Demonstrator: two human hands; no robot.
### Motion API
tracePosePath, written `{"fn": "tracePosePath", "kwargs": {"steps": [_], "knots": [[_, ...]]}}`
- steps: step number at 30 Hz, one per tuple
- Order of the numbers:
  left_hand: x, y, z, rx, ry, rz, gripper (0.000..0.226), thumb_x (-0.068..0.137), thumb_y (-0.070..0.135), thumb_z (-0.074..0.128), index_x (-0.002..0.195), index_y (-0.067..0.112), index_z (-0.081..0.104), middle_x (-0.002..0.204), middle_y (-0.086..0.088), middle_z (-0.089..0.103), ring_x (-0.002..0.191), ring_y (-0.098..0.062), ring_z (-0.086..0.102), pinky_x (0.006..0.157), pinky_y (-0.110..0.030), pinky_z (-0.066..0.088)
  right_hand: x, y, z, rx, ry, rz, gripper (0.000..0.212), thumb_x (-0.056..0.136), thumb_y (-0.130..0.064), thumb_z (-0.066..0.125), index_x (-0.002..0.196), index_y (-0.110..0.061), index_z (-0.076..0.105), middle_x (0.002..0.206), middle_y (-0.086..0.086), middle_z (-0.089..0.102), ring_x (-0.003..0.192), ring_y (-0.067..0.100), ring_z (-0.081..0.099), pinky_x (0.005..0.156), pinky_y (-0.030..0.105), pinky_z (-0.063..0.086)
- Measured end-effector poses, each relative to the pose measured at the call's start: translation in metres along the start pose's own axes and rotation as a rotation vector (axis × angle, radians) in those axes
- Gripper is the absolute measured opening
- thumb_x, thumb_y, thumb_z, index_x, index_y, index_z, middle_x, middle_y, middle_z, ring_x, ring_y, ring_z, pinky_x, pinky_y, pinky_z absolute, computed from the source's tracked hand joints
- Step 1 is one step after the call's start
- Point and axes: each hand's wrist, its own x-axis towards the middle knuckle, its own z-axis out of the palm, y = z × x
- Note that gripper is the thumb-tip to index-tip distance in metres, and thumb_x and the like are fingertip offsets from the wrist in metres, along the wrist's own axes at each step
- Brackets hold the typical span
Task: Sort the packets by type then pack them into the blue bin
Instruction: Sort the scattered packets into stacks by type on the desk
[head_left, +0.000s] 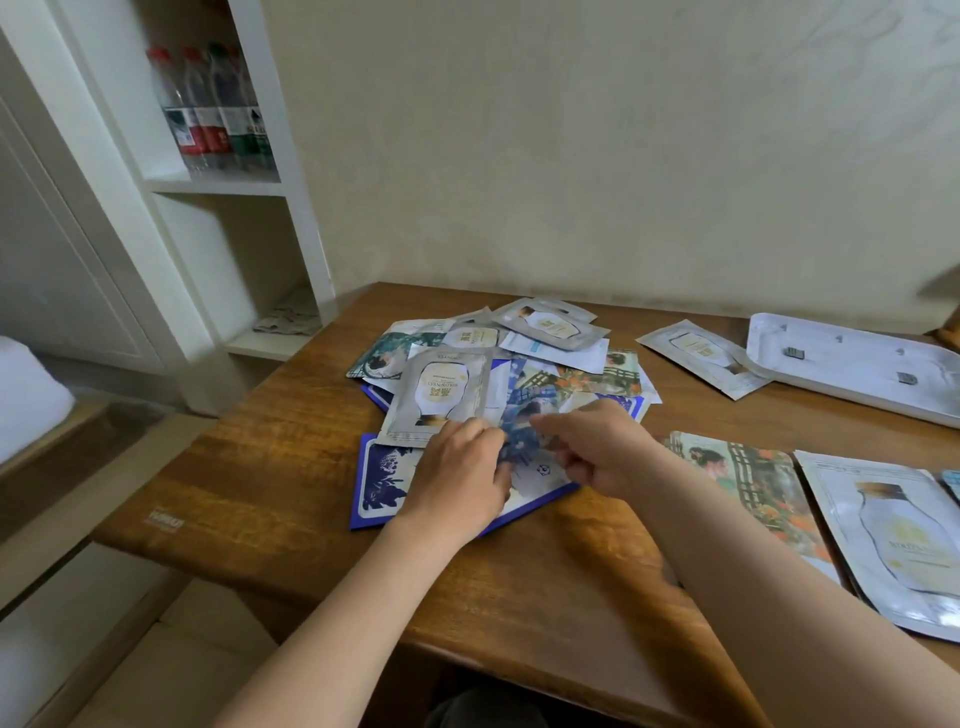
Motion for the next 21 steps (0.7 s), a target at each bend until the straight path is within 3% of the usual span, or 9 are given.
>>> {"fn": "tracePosePath", "kwargs": {"steps": [3, 5, 7, 8, 11, 13, 17, 19, 21], "knots": [[-0.001, 0.001, -0.003, -0.011, 0.003, 0.007, 0.03, 0.1, 0.029, 0.06, 0.126, 0.015, 0.062, 0.123, 0.0, 0.06, 0.113, -0.02, 0.052, 0.096, -0.035, 0.047, -0.005, -0.005, 0.007, -0.199, -0.019, -0.141, 0.011, 0.098, -0.007, 0.061, 0.089, -0.002, 0.066, 0.086, 0.013, 0.067, 0.062, 0.018, 0.06, 0.048, 0.026, 0.047], [-0.002, 0.002, -0.006, -0.01, 0.011, 0.007, 0.035, 0.099, 0.031, 0.061, 0.13, 0.016, 0.059, 0.126, 0.0, 0.057, 0.118, -0.02, 0.05, 0.099, -0.034, 0.046, -0.009, -0.011, 0.001, -0.198, -0.028, -0.231, 0.017, 0.101, -0.003, 0.051, 0.089, -0.01, 0.061, 0.097, 0.015, 0.069, 0.085, 0.024, 0.071, 0.068, 0.033, 0.062], [-0.001, 0.002, -0.008, -0.033, 0.013, -0.018, 0.04, 0.097, 0.032, 0.064, 0.133, 0.017, 0.056, 0.131, 0.0, 0.056, 0.123, -0.02, 0.049, 0.102, -0.034, 0.045, -0.011, -0.018, -0.013, -0.037, -0.042, -0.275, 0.016, 0.1, 0.0, 0.047, 0.093, -0.007, 0.061, 0.099, 0.018, 0.071, 0.092, 0.03, 0.072, 0.083, 0.045, 0.062], [-0.001, 0.003, -0.01, -0.05, 0.007, -0.032, 0.043, 0.096, 0.032, 0.065, 0.135, 0.016, 0.055, 0.133, -0.001, 0.056, 0.125, -0.021, 0.049, 0.103, -0.035, 0.045, -0.011, -0.021, -0.023, 0.074, -0.036, -0.28, 0.015, 0.098, 0.001, 0.047, 0.095, -0.002, 0.061, 0.097, 0.021, 0.071, 0.089, 0.032, 0.073, 0.082, 0.048, 0.062], [-0.002, 0.011, -0.012, -0.124, -0.033, -0.022, 0.054, 0.093, 0.031, 0.069, 0.141, 0.016, 0.05, 0.138, -0.002, 0.053, 0.128, -0.022, 0.048, 0.107, -0.038, 0.045, -0.013, -0.026, -0.051, 0.357, -0.017, -0.273, 0.016, 0.089, 0.003, 0.045, 0.092, 0.003, 0.06, 0.083, 0.021, 0.069, 0.07, 0.03, 0.073, 0.067, 0.043, 0.061], [-0.003, 0.022, -0.011, -0.166, -0.047, 0.061, 0.062, 0.091, 0.029, 0.069, 0.146, 0.017, 0.043, 0.145, -0.003, 0.048, 0.132, -0.022, 0.046, 0.108, -0.039, 0.045, -0.016, -0.025, -0.065, 0.474, -0.038, -0.261, 0.018, 0.086, 0.001, 0.042, 0.091, -0.001, 0.059, 0.079, 0.017, 0.068, 0.065, 0.026, 0.07, 0.067, 0.04, 0.059], [-0.005, 0.041, -0.009, -0.222, -0.018, 0.222, 0.078, 0.088, 0.017, 0.069, 0.154, 0.024, 0.029, 0.155, 0.001, 0.033, 0.139, -0.014, 0.036, 0.113, -0.032, 0.039, -0.02, -0.011, -0.089, 0.629, -0.108, -0.201, 0.041, 0.08, -0.008, 0.046, 0.12, -0.002, 0.057, 0.099, 0.017, 0.069, 0.08, 0.029, 0.07, 0.079, 0.04, 0.059], [-0.003, 0.048, -0.011, -0.479, -0.113, 0.079, 0.088, 0.086, 0.006, 0.069, 0.157, 0.029, 0.022, 0.151, 0.009, 0.036, 0.132, -0.001, 0.039, 0.109, -0.024, 0.039, -0.024, -0.007, -0.097, 0.628, -0.126, -0.185, 0.042, 0.085, -0.013, 0.049, 0.125, -0.004, 0.056, 0.104, 0.017, 0.072, 0.087, 0.03, 0.073, 0.08, 0.042, 0.059], [0.0, 0.055, -0.015, -0.91, -0.22, -0.172, 0.085, 0.084, 0.01, 0.071, 0.154, 0.028, 0.028, 0.14, 0.009, 0.053, 0.125, -0.004, 0.054, 0.107, -0.031, 0.048, -0.027, -0.003, -0.102, 0.62, -0.132, -0.17, 0.035, 0.089, -0.016, 0.049, 0.123, -0.005, 0.054, 0.103, 0.016, 0.075, 0.086, 0.029, 0.075, 0.076, 0.041, 0.06]]}}
